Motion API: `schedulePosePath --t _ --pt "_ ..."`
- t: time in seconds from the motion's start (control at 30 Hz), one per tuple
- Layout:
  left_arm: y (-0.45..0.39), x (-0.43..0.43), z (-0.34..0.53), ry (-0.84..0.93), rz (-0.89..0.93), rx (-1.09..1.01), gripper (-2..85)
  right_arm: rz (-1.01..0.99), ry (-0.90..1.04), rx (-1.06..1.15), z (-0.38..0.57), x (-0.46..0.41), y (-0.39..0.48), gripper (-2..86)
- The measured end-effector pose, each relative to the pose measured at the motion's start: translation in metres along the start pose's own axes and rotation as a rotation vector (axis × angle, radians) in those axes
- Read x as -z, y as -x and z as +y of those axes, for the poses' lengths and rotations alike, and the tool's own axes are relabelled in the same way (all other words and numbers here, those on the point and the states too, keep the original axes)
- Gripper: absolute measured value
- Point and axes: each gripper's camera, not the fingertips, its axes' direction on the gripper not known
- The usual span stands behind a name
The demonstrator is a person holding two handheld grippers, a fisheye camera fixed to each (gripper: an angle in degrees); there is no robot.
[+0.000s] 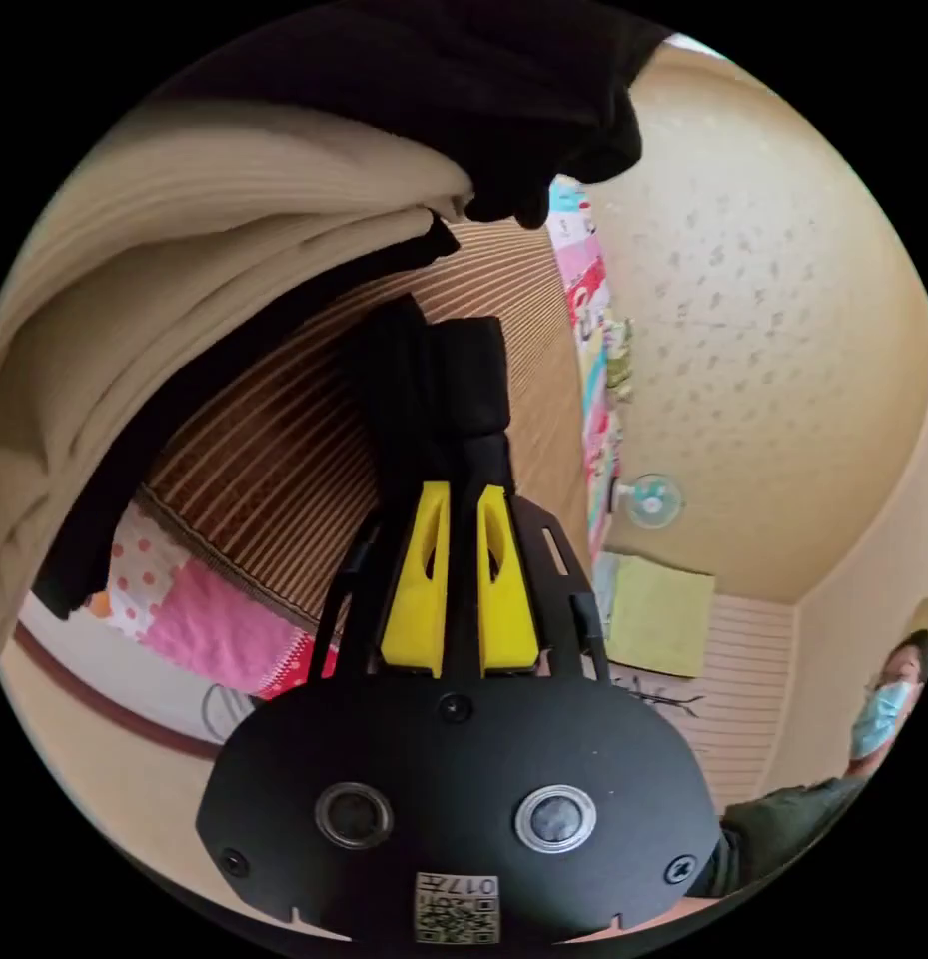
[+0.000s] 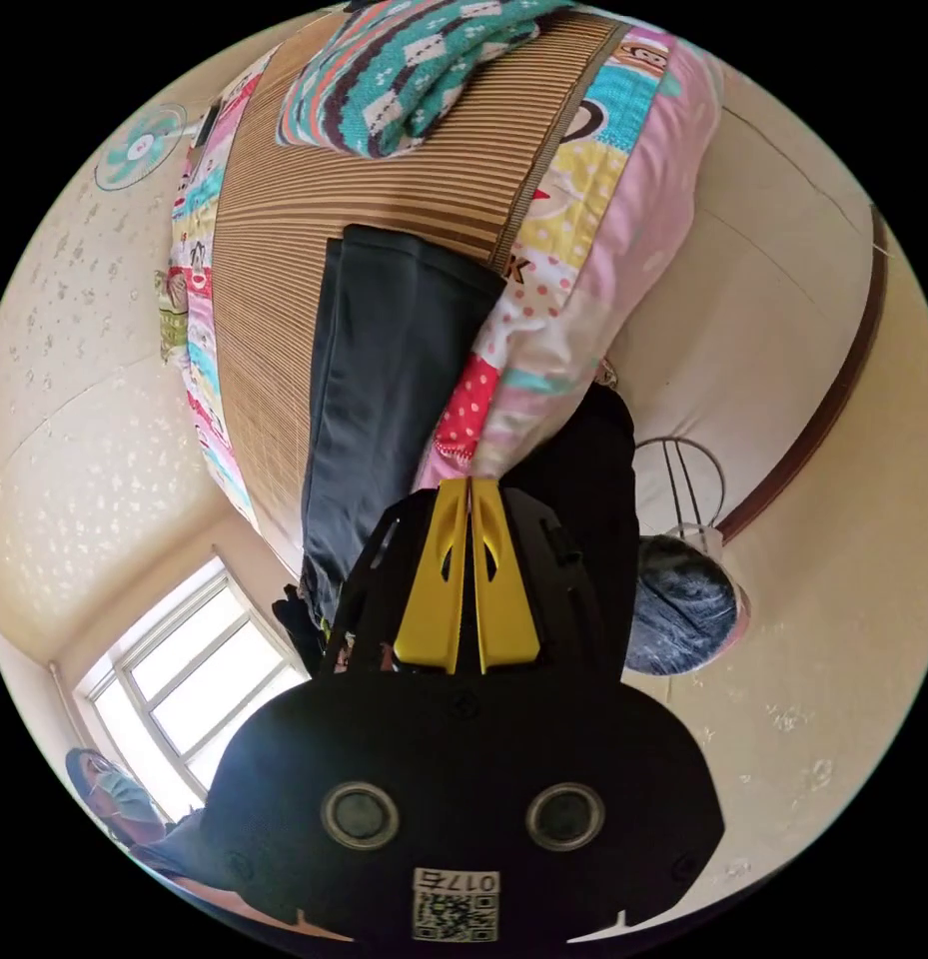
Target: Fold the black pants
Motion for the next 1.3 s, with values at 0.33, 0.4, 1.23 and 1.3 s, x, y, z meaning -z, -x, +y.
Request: schedulePosePath --t 0.33,0.4,1.23,1.3 --pt "0.068 0.027 0.014 -0.17 -0.139 0.252 16.7 -0.521 -0.133 -0.272 0.007 -0.002 -0.045 0.3" --pt "0.068 0.014 0.0 -0.137 -0.195 0.275 13.8 -0.611 -0.132 -0.297 0.005 -0.008 -0.046 0.3" --pt "-0.146 -0.207 0.151 0.641 -0.328 -0.67 10.7 -0.678 0.113 -0.067 -0.067 -0.057 -0.037 0.6" --pt "-0.117 -0.196 0.125 0.547 -0.443 -0.523 15.2 -0.557 0.167 0.016 -0.076 -0.064 -0.018 0.9"
